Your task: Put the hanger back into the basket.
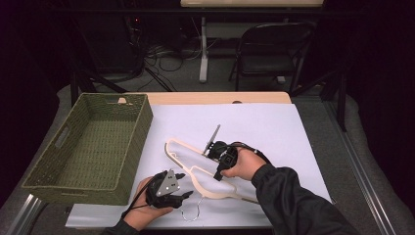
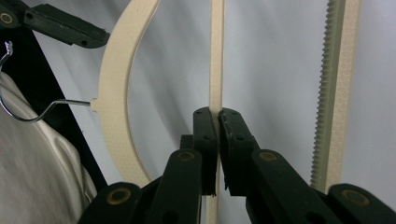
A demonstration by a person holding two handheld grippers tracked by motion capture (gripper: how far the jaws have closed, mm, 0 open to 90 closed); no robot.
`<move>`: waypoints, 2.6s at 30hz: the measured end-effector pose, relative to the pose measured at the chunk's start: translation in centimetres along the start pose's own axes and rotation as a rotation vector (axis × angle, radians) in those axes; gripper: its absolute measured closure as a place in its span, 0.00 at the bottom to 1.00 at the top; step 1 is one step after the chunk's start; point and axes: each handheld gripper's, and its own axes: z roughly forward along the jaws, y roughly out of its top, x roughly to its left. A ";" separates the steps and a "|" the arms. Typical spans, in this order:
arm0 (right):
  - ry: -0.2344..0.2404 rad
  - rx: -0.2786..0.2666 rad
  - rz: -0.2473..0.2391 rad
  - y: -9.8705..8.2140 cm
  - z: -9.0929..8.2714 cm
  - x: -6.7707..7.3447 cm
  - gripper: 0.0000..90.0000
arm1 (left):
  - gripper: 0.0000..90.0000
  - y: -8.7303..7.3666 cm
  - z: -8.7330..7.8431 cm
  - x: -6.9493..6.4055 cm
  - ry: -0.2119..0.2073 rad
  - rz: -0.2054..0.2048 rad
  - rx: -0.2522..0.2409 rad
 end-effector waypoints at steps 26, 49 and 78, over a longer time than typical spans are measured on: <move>0.017 0.040 -0.015 0.8 1.2 0.0 0.95 | 0.47 1.3 0.8 -1.1 0.058 0.273 0.053; 0.000 0.044 -0.058 1.7 3.2 1.1 0.90 | 0.53 1.2 1.1 -0.6 0.006 0.250 0.058; -0.176 -0.153 -0.300 -3.5 2.1 6.9 0.70 | 0.54 2.2 0.9 0.6 -0.045 0.200 0.050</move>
